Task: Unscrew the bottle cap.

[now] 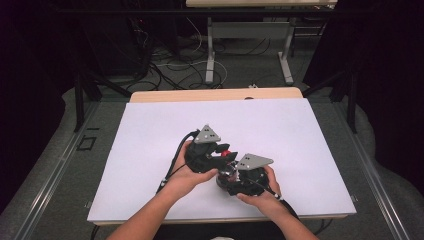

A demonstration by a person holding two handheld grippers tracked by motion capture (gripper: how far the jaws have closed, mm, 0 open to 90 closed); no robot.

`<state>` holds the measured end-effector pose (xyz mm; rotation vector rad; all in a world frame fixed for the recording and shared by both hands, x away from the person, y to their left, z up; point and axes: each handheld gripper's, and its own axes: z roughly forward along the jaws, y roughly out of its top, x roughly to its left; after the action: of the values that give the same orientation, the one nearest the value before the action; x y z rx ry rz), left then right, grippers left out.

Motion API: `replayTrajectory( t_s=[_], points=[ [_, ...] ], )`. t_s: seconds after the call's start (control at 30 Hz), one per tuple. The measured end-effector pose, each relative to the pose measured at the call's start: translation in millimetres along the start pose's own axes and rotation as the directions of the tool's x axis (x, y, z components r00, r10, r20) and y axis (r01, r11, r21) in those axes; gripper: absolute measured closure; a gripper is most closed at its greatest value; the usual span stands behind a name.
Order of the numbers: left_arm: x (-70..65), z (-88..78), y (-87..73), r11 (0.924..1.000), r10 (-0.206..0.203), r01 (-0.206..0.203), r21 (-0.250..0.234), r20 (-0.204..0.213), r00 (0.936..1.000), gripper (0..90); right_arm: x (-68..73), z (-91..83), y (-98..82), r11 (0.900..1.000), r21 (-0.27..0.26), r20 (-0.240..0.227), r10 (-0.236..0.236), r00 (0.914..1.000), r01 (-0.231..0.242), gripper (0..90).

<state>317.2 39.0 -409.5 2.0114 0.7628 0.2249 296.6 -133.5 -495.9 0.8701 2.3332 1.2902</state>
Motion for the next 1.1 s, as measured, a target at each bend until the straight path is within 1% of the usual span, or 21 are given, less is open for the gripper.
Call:
replayTrajectory(
  t_s=[0.07, 0.13, 0.17, 0.23, 0.33, 0.4, 0.5, 0.53, 0.57, 0.6, 0.63, 0.67, 0.73, 0.8, 0.9, 0.93, 0.97, 1.0, 1.03, 1.07, 1.1],
  points=[
    [-3.4, 1.0, 0.9, 0.9999, -0.011, 0.011, -0.005, -0.028, 0.9995, 61.7, 0.0, -0.2, 0.0, 1.000, -0.007, 0.011, 0.005, 0.9999, -0.005, 30.3],
    [-5.2, 1.6, 1.9, 0.9999, 0.012, -0.012, -0.009, -0.032, 0.9994, 61.5, -1.1, -1.3, 0.2, 1.000, -0.002, 0.013, -0.001, 0.9999, 0.001, 30.2],
    [-5.4, 1.6, 2.3, 0.9998, 0.016, -0.017, -0.011, -0.022, 0.9996, 60.8, -1.0, -2.2, 0.5, 1.000, 0.001, 0.011, 0.009, 0.9999, -0.009, 30.2],
    [-3.7, 0.4, 4.0, 0.9997, 0.023, -0.023, -0.003, 0.021, 0.9995, 51.4, -2.3, -2.7, 0.5, 1.000, -0.007, 0.008, 0.000, 1.0000, 0.000, 30.2],
    [-1.9, -4.3, 5.8, 0.9996, 0.028, -0.028, 0.007, 0.043, 0.9987, 49.1, -2.0, -2.5, 0.5, 1.000, -0.013, 0.004, 0.007, 1.0000, -0.007, 30.2],
    [1.8, -7.7, 6.5, 0.9986, 0.048, -0.049, 0.019, 0.065, 0.9967, 47.4, -1.9, -2.4, 0.5, 1.000, -0.010, -0.004, 0.002, 1.0000, -0.002, 30.2],
    [7.0, -11.1, 6.0, 0.9975, 0.058, -0.062, 0.035, 0.099, 0.9933, 46.9, -1.4, -1.8, 0.7, 1.000, -0.015, -0.015, 0.010, 0.9998, -0.011, 30.2],
    [8.6, -11.6, 5.8, 0.9960, 0.072, -0.078, 0.044, 0.114, 0.9908, 46.9, -1.0, -2.3, 0.8, 1.000, -0.014, -0.018, 0.013, 0.9998, -0.013, 30.2],
    [10.7, -12.7, 6.2, 0.9931, 0.089, -0.099, 0.063, 0.144, 0.9856, 46.8, -0.9, -2.5, 0.9, 1.000, -0.015, -0.021, 0.010, 0.9997, -0.010, 30.2],
    [11.0, -12.1, 5.0, 0.9931, 0.090, -0.100, 0.061, 0.153, 0.9842, 46.7, -0.9, -2.5, 1.1, 1.000, -0.015, -0.025, 0.006, 0.9997, -0.006, 30.2],
    [12.0, -11.6, 4.5, 0.9920, 0.105, -0.115, 0.054, 0.154, 0.9825, 46.7, -1.9, -2.5, 1.6, 1.000, -0.016, -0.025, -0.013, 0.9996, 0.013, 30.2],
    [12.7, -11.3, 4.0, 0.9912, 0.114, -0.122, 0.050, 0.152, 0.9818, 46.9, -1.1, -3.1, 1.6, 1.000, -0.007, -0.031, 0.000, 0.9995, -0.001, 30.2],
    [15.3, -11.8, 4.6, 0.9878, 0.129, -0.140, 0.068, 0.156, 0.9794, 49.3, -0.6, -2.8, 1.4, 1.000, -0.014, -0.035, -0.002, 0.9994, 0.002, 30.2],
    [17.5, -11.6, 4.5, 0.9876, 0.133, -0.144, 0.063, 0.154, 0.9790, 51.1, -0.9, -1.8, 1.0, 1.000, -0.026, -0.035, -0.015, 0.9993, 0.014, 30.1],
    [19.4, -9.4, 3.1, 0.9883, 0.138, -0.146, 0.043, 0.160, 0.9775, 51.7, -0.1, -2.1, 1.1, 1.000, -0.012, -0.040, -0.012, 0.9991, 0.012, 30.2],
    [20.4, -9.8, 3.5, 0.9866, 0.143, -0.154, 0.054, 0.173, 0.9746, 51.8, 0.1, -1.9, 1.0, 1.000, -0.016, -0.038, -0.012, 0.9992, 0.012, 30.2],
    [19.7, -8.0, 2.4, 0.9894, 0.131, -0.140, 0.040, 0.167, 0.9772, 52.0, 0.3, -1.8, 1.0, 1.000, -0.016, -0.039, -0.014, 0.9992, 0.013, 30.2],
    [20.8, -8.3, 2.8, 0.9891, 0.127, -0.138, 0.051, 0.183, 0.9749, 52.3, 0.4, -1.9, 0.9, 1.000, -0.015, -0.038, -0.018, 0.9991, 0.017, 30.2],
    [21.6, -7.5, 2.9, 0.9877, 0.137, -0.148, 0.049, 0.189, 0.9724, 53.8, 0.7, -1.7, 1.0, 1.000, -0.015, -0.038, -0.017, 0.9991, 0.016, 30.2],
    [21.2, -6.4, 2.5, 0.9879, 0.137, -0.148, 0.045, 0.191, 0.9719, 54.9, 0.7, -2.2, 1.4, 1.000, -0.001, -0.044, -0.018, 0.9989, 0.018, 30.2],
    [20.5, -4.7, 1.8, 0.9882, 0.142, -0.150, 0.033, 0.181, 0.9732, 55.3, 1.2, -1.7, 1.2, 1.000, -0.007, -0.044, -0.018, 0.9989, 0.018, 30.1]
  ],
)
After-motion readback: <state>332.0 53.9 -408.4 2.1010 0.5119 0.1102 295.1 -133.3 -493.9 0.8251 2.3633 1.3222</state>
